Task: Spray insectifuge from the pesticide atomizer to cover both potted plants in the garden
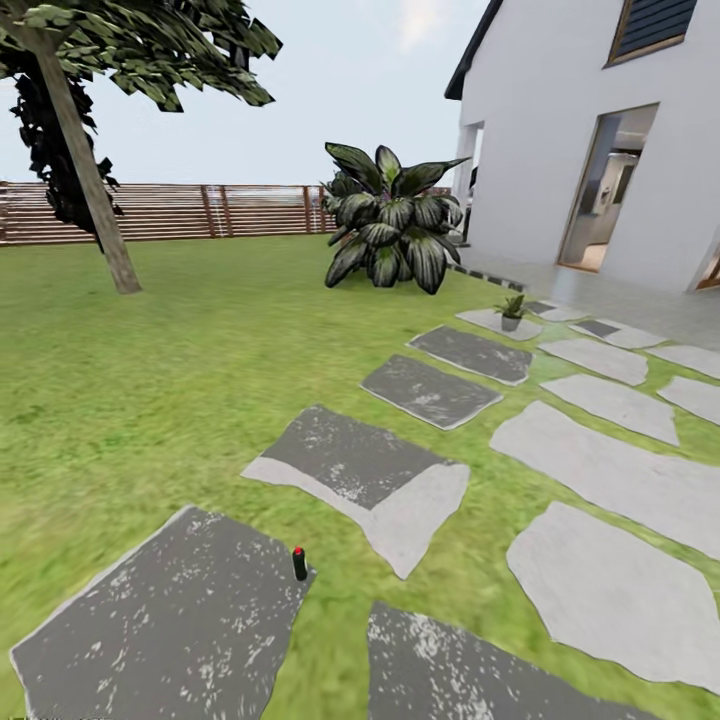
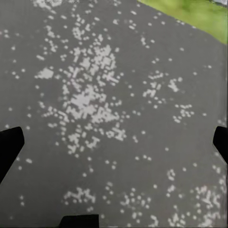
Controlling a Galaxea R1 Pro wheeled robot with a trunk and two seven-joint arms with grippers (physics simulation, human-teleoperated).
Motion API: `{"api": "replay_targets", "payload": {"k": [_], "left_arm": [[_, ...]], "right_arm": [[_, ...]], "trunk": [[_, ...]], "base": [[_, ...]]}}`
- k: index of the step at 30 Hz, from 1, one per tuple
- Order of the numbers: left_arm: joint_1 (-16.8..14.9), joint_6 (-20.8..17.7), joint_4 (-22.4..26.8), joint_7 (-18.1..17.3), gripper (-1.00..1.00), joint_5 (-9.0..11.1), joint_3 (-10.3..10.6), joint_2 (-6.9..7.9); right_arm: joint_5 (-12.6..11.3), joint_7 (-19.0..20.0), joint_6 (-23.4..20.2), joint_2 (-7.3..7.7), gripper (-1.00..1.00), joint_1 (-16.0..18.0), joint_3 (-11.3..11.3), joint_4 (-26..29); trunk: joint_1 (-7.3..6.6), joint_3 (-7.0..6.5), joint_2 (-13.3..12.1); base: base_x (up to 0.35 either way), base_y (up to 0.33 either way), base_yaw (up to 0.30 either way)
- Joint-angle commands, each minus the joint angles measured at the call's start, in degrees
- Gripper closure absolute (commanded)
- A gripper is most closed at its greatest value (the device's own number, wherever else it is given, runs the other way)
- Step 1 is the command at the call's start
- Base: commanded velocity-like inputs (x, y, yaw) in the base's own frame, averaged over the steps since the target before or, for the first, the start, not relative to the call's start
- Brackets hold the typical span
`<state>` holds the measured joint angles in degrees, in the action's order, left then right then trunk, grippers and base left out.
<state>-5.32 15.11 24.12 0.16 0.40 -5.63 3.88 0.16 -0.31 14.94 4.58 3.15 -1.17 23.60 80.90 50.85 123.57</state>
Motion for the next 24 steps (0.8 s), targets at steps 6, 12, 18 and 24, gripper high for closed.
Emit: {"api": "replay_targets", "payload": {"k": [6,12,18,24], "left_arm": [[-0.04,0.18,-0.04,0.00,-1.00,0.04,-0.08,-0.01],[-0.04,0.18,-0.04,0.01,-1.00,0.04,-0.05,-0.01],[-0.04,0.18,-0.04,0.00,-1.00,0.04,-0.07,-0.01],[-0.04,0.18,-0.04,0.02,-1.00,0.04,-0.07,-0.01]], "right_arm": [[0.02,-0.02,0.18,-0.01,-1.00,0.02,-0.03,-0.04],[0.02,0.00,0.18,-0.01,-1.00,0.02,0.00,-0.04],[0.02,-0.04,0.18,-0.01,-1.00,0.02,0.02,-0.04],[0.02,0.00,0.18,-0.01,-1.00,0.02,0.02,-0.04]], "trunk": [[0.01,-0.09,0.02],[0.01,-0.24,0.02],[0.01,-0.38,0.02],[0.01,-0.53,0.02]], "base": [[0.157,-0.269,0.266],[0.128,-0.287,0.267],[0.122,-0.289,0.267],[0.121,-0.289,0.267]]}}
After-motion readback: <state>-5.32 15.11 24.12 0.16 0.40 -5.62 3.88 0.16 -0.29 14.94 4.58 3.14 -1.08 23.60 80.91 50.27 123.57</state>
